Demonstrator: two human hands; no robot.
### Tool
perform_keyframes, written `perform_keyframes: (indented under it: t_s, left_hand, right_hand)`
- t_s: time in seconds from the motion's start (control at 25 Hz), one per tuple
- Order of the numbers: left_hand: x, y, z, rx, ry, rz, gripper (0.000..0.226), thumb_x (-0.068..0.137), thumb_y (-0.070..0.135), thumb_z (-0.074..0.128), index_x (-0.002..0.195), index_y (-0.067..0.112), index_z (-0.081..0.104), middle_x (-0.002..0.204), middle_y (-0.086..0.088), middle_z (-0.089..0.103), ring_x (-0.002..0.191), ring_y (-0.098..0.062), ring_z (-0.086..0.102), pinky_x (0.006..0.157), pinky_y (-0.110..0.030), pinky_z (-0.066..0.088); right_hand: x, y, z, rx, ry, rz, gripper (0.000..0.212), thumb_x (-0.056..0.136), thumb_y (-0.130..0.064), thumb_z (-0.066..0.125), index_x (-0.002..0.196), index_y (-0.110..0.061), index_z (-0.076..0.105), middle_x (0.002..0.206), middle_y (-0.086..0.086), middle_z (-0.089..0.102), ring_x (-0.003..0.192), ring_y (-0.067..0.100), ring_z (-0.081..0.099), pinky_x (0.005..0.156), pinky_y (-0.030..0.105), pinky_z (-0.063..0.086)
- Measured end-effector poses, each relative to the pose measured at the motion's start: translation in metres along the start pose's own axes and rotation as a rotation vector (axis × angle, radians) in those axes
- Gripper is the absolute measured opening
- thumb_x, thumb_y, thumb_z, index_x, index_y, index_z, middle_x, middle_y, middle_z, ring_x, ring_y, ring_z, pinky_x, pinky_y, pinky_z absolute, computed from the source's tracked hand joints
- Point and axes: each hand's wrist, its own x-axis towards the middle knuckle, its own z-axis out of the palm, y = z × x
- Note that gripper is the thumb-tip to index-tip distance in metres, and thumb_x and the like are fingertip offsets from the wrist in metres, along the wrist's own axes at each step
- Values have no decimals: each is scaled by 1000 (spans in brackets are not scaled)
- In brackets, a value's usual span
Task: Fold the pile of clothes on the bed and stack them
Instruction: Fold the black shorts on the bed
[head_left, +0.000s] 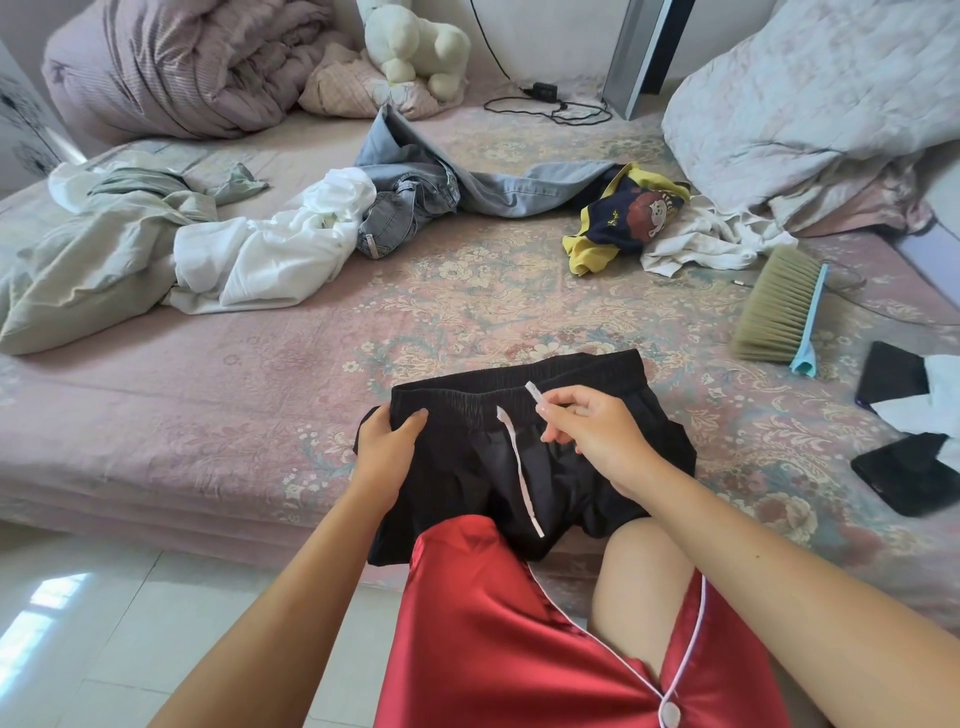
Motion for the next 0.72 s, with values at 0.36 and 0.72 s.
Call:
perform_keyframes:
  t_s: [0.36, 0.72]
  left_hand:
    - [3, -2, 0, 1, -5, -25, 16, 93, 13, 59, 108, 13, 65, 97, -3, 70, 87, -15, 67, 71, -26, 54]
    - [2, 9, -2, 9, -47, 3, 12, 92, 14, 60, 103, 17, 64, 92, 0, 70, 78, -11, 67, 60, -19, 52]
  right_hand:
    - [-2, -12, -19, 6, -109, -98, 17, 98, -23, 50, 101, -15, 66, 70, -4, 62, 75, -8, 60, 72, 8, 42]
    - [48, -12, -49, -620, 143, -286, 29, 94, -18, 55, 124, -18, 59, 127, 0, 52, 120, 18, 46, 95, 24, 37]
